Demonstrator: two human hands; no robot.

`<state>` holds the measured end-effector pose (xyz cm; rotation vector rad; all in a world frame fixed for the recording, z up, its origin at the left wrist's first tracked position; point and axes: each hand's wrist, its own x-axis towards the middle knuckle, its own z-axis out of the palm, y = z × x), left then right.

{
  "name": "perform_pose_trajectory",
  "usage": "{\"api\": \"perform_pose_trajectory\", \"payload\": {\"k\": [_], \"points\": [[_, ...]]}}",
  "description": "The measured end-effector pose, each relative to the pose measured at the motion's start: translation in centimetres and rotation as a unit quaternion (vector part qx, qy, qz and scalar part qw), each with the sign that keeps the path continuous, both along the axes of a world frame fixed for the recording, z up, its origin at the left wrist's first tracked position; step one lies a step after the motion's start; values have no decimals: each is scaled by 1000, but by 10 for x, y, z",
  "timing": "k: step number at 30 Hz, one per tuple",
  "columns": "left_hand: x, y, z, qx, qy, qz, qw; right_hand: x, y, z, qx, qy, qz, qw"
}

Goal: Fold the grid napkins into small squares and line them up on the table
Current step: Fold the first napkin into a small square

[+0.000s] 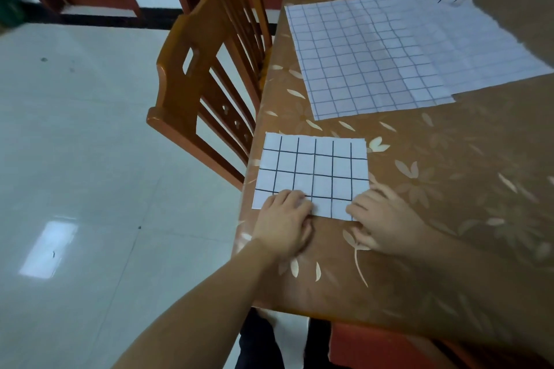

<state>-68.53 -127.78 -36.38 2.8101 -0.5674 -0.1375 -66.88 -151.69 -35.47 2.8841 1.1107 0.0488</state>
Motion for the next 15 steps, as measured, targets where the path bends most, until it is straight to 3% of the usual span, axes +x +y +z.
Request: {"api": "perform_pose_trajectory", "payload": {"k": [6,12,15], "points": [[-4,-11,9,-21,48,42,998,9,6,0,-62,-16,-17,998],[-13,-18,16,14,-6,-22,1000,-22,25,21,140,53,-182,972],[-17,-20,17,32,-4,-9,999,-47,33,26,179,105,-190,960]]}}
